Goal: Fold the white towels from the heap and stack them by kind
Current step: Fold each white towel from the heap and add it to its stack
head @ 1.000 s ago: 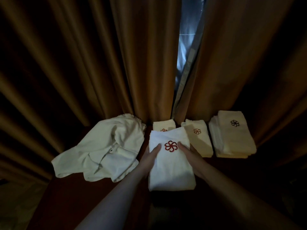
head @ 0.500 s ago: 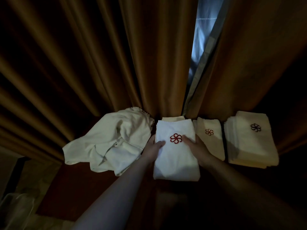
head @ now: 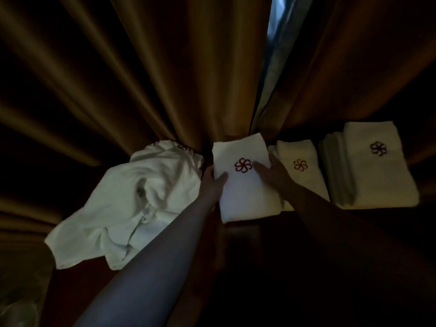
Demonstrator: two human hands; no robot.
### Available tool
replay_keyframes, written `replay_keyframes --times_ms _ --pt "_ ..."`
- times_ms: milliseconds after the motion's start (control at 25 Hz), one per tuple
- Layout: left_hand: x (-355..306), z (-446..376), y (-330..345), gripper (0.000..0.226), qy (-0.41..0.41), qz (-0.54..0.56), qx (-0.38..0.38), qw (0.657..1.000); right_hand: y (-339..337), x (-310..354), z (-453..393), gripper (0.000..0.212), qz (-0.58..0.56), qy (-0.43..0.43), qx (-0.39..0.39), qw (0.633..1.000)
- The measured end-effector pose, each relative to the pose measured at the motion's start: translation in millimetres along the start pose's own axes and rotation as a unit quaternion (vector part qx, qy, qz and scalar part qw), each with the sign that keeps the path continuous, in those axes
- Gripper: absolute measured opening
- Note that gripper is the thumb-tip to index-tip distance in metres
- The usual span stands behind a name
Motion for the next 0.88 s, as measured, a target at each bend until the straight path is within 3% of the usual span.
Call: replay_keyframes --times_ms 160,320,520,680,800,880 --pt "28.9 -37.8 6.9 0.059 -0.067 -0.04 0.059 0.995 8.7 -25.9 -24.3 0.067 0.099 0.045 0.007 0.994" --pt "49.4 -52.4 11.6 0.068 -0.045 -0.062 0.061 0.995 25.1 -47.3 -32.4 0.075 0.127 0.052 -0.014 0.99" --pt "48.2 -55.6 3.5 0.061 -0.02 -0.09 0.043 0.995 29.1 -52.2 -33.6 0.074 0.118 0.057 -0.003 0.991" --pt "37.3 -40.2 5.7 0.066 -0.023 -0.123 0.052 0.991 23.9 -41.9 -28.5 0.076 0.145 0.037 -0.034 0.988" --pt "26.2 -18.1 0.2 0.072 -0.027 -0.154 0.028 0.987 28.2 -21.8 -13.6 0.075 0.204 -0.002 -0.08 0.976" --pt "18.8 4.7 -7.0 0.073 -0.032 -0.16 -0.002 0.987 36.7 -6.3 -2.0 0.074 0.223 -0.042 -0.067 0.972"
Point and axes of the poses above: each hand's wrist, its own z-axis away from the middle knuckle, its own y-axis out of the palm, x = y × z, the point moved 4 cm from there along -z, towards the middle knuckle, and after that the axes turned 11 degrees about x, right-handed, at the moved point
